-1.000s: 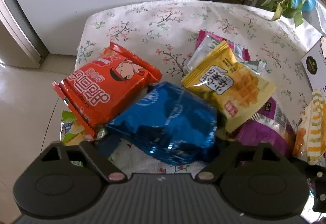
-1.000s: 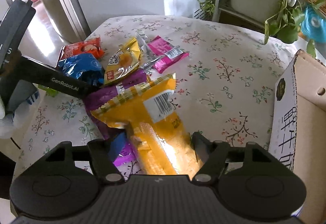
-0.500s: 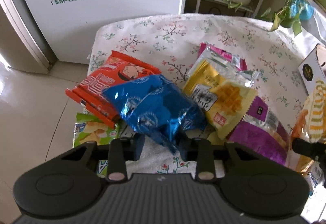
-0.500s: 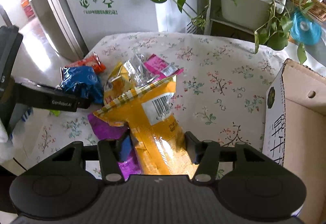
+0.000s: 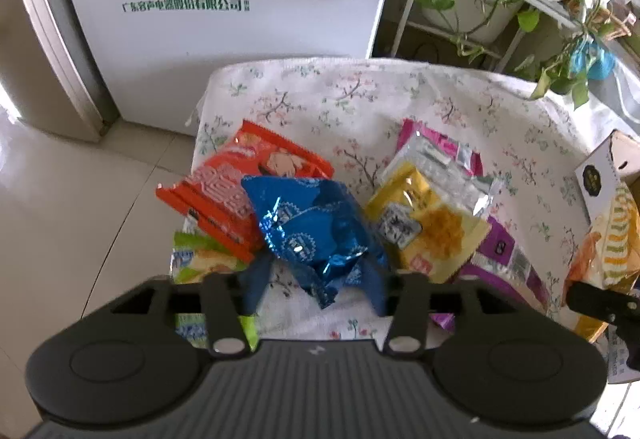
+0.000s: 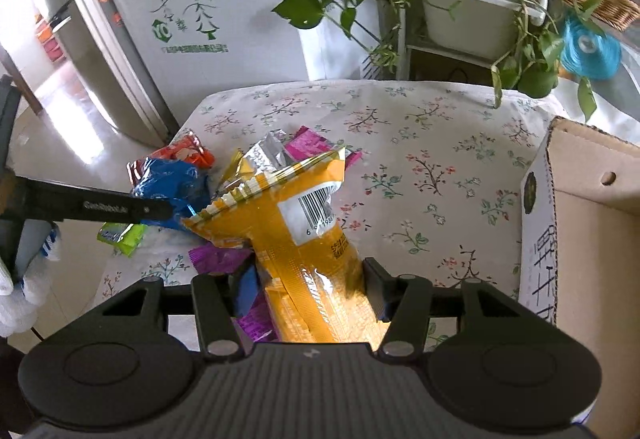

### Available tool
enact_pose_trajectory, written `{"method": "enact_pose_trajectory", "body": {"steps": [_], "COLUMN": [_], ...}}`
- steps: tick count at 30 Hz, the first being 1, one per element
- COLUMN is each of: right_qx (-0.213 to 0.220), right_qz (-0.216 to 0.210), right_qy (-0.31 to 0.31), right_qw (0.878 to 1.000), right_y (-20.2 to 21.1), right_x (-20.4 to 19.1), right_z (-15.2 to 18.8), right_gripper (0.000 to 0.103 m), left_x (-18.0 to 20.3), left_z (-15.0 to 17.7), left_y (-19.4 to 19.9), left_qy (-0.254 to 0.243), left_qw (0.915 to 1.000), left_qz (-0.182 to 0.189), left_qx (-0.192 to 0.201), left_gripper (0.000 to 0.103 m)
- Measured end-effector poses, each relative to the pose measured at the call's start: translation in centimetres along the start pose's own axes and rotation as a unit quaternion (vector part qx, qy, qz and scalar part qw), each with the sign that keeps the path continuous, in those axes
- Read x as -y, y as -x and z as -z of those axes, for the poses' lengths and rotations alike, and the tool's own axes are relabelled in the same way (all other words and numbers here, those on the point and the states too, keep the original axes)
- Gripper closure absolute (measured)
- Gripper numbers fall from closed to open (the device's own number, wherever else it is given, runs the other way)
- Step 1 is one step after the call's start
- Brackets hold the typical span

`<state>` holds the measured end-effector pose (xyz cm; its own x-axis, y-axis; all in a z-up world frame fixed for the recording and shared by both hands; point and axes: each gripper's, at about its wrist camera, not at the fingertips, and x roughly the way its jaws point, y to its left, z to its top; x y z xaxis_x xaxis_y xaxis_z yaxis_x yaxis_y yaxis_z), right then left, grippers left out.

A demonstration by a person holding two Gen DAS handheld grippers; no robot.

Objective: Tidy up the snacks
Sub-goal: 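Lift the yellow bag with the right gripper while the left lifts the blue packet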

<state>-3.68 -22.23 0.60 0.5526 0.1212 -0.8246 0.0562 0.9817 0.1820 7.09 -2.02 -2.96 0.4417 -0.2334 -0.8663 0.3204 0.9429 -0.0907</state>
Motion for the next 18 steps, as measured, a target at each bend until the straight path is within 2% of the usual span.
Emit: {"method": "enact_pose_trajectory", "body": {"steps": [1,5,7,10,14,18], "right_qx": [0.0,0.0,0.0,-0.003,-0.028,-0.05], "right_qz": [0.0,-0.003,-0.006,-0.01,0.003,0.004], "right_qy": [-0.007,-0.037,-0.049,-0.054,-0.057,-0.061], "right_qw": [1.0,0.999,0.999,0.998,0.998,0.997], "right_y": [0.0,0.0,-0.1,-0.4,-1.7,-2.7], "right_x": [0.1,0.6,0.7,0.5,0.5,1.1], "right_z": [-0.1,-0.4,-0.4,-0.5,-0.5,0.3], "right_gripper": [0.042,0.044,0.047,0.047,0.045,0.03], "left_x": [-0.2,-0.2,0.0,0.4,0.1,0.7], "left_z": [-0.1,-0.4,-0.3,0.0,0.2,0.3], "left_y": [0.0,-0.8,-1.4,-2.8,-3.8,-3.9], "left_qy": [0.002,0.003,0.0,-0.003,0.04,0.024], "left_qw": [1.0,1.0,1.0,0.9997,0.9989,0.9991], "left_qz": [0.005,0.006,-0.002,-0.022,-0.024,-0.035], "left_qx": [0.003,-0.002,-0.003,-0.013,-0.009,0.0], "left_gripper": [0.034,0.026,0.013,0.012,0.013,0.017]}}
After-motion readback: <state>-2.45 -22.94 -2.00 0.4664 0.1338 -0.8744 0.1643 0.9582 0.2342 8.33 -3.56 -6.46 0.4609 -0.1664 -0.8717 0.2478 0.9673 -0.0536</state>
